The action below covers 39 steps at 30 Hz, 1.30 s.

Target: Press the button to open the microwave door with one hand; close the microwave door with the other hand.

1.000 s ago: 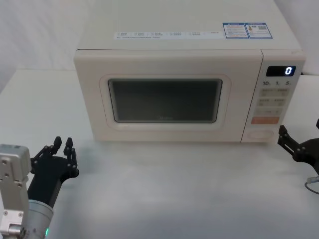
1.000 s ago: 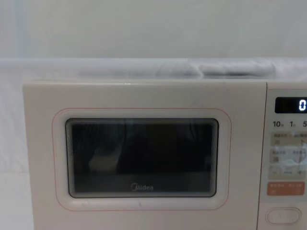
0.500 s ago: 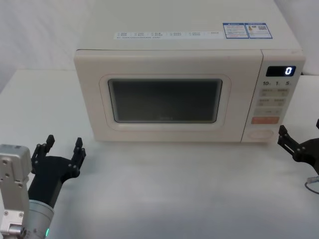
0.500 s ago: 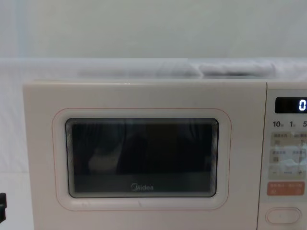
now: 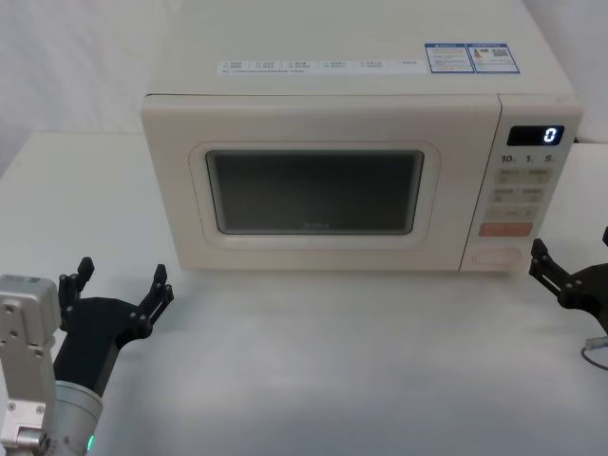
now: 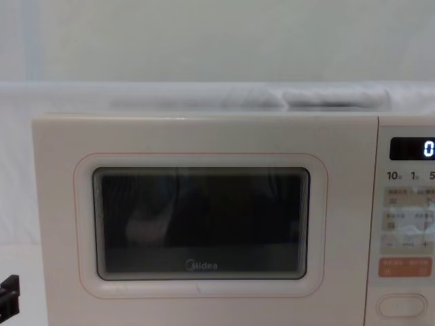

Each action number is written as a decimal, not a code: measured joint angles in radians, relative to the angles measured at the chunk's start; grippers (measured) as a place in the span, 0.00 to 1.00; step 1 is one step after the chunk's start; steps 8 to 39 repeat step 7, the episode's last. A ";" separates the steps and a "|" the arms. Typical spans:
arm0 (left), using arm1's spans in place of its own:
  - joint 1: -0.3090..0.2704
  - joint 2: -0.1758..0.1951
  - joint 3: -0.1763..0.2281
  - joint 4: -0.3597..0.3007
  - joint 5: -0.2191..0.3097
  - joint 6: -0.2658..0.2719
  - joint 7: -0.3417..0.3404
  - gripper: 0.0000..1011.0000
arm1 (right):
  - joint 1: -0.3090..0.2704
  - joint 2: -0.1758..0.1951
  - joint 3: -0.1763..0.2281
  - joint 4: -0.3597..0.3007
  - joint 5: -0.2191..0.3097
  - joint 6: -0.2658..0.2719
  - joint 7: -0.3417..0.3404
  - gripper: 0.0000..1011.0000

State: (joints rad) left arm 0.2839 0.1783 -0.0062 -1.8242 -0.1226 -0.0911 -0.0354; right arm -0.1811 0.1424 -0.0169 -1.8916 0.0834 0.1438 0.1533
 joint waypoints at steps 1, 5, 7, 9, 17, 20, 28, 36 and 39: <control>0.000 0.000 0.000 0.000 0.000 0.000 0.000 0.99 | 0.000 0.000 0.000 0.000 0.000 0.000 0.000 0.99; 0.000 0.000 0.000 0.000 0.000 0.000 0.000 0.99 | 0.000 0.000 0.000 0.000 0.000 0.000 0.000 0.99; 0.000 0.000 0.000 0.000 0.000 0.000 0.000 0.99 | 0.000 0.000 0.000 0.000 0.000 0.000 0.000 0.99; 0.000 0.000 0.000 0.000 0.000 0.000 0.000 0.99 | 0.000 0.000 0.000 0.000 0.000 0.000 0.000 0.99; 0.000 0.000 0.000 0.000 0.000 0.000 0.000 0.99 | 0.000 0.000 0.000 0.000 0.000 0.000 0.000 0.99; 0.000 0.000 0.000 0.000 0.000 0.000 0.000 0.99 | 0.000 0.000 0.000 0.000 0.000 0.000 0.000 0.99; 0.000 0.000 0.000 0.000 0.000 0.000 0.000 0.99 | 0.000 0.000 0.000 0.000 0.000 0.000 0.000 0.99; 0.000 0.000 0.000 0.000 0.000 0.000 0.000 0.99 | 0.000 0.000 0.000 0.000 0.000 0.000 0.000 0.99; 0.000 0.000 0.000 0.000 0.000 0.000 0.000 0.99 | 0.000 0.000 0.000 0.000 0.000 0.000 0.000 0.99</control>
